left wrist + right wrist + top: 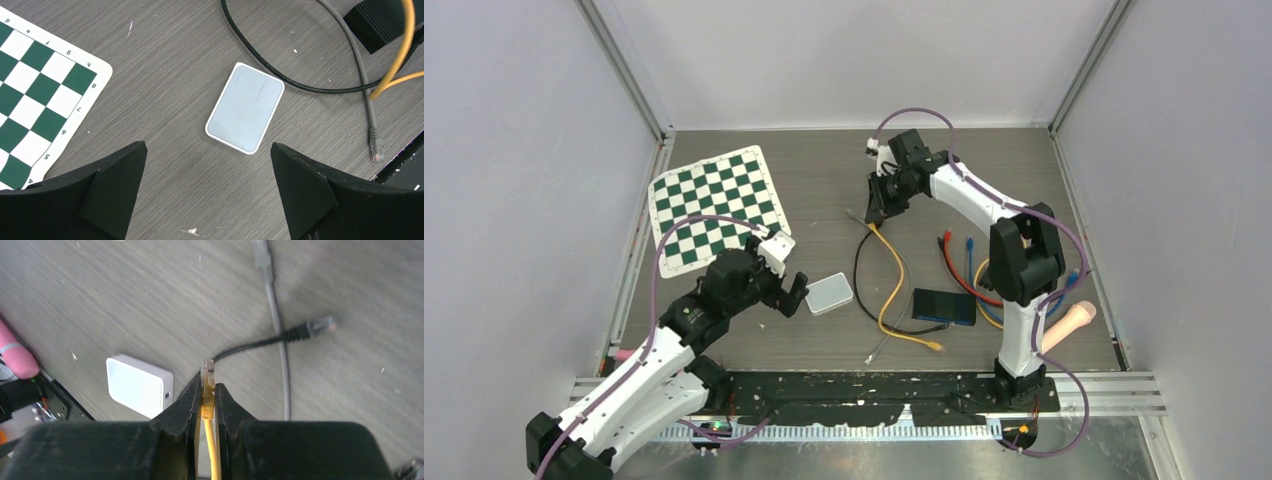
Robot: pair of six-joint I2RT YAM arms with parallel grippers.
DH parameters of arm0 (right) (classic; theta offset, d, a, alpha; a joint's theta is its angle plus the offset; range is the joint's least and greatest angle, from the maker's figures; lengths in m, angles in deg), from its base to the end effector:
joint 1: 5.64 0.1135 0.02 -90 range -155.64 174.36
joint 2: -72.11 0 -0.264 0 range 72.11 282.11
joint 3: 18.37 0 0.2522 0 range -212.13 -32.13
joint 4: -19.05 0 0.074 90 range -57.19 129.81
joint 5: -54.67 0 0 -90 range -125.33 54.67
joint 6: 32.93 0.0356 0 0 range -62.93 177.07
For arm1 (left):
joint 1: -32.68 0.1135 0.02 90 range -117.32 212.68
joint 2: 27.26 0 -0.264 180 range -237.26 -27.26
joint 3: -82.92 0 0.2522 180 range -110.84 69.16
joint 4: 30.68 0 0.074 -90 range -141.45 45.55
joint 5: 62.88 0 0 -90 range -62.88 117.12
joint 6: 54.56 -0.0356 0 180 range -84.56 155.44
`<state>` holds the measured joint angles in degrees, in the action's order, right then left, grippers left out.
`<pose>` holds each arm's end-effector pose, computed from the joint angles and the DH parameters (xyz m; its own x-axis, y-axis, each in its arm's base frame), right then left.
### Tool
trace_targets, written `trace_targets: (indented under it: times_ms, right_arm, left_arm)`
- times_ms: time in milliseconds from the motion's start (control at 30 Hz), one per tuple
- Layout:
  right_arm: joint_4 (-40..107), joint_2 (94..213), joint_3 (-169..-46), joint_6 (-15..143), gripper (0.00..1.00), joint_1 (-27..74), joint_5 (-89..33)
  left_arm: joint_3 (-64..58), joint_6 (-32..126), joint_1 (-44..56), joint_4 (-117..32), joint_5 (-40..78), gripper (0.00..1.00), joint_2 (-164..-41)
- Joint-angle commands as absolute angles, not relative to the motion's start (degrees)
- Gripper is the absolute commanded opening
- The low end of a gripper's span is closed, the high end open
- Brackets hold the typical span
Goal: Pull the plug from the switch port
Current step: Place the connector at the center of the board.
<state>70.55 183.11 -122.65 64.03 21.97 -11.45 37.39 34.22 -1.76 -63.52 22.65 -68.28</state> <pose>0.3665 0.2080 0.2399 -0.8220 -0.3049 -0.4811 -0.5169 0.7540 0.4054 0.1375 -0.0976 0.2546 -0.3781 0.2850 -0.8808 0.6286 0.7775 -0.0182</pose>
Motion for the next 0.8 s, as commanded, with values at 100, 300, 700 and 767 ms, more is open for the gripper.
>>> trace_targets:
  times_ms: [100, 300, 700, 767]
  right_arm:
    - [69.89, 190.20, -133.12, 66.89, 0.34, 19.63, -7.04]
    - [68.26, 181.31, -125.74, 66.73, 0.62, 18.56, -10.71]
    - [56.68, 143.06, -84.22, 80.45, 0.59, 18.70, -21.40]
    - [55.81, 137.70, -78.53, 84.45, 0.59, 18.69, -23.60]
  left_arm:
    - [37.61, 36.74, -1.86, -61.82, 23.25, 0.99, -69.08]
    - [37.86, 37.50, -1.85, -60.89, 24.37, 1.00, -71.26]
    - [37.57, 39.39, -1.86, -59.47, 25.86, 1.00, -74.31]
    - [37.32, 39.39, -1.85, -59.11, 25.46, 1.00, -74.93]
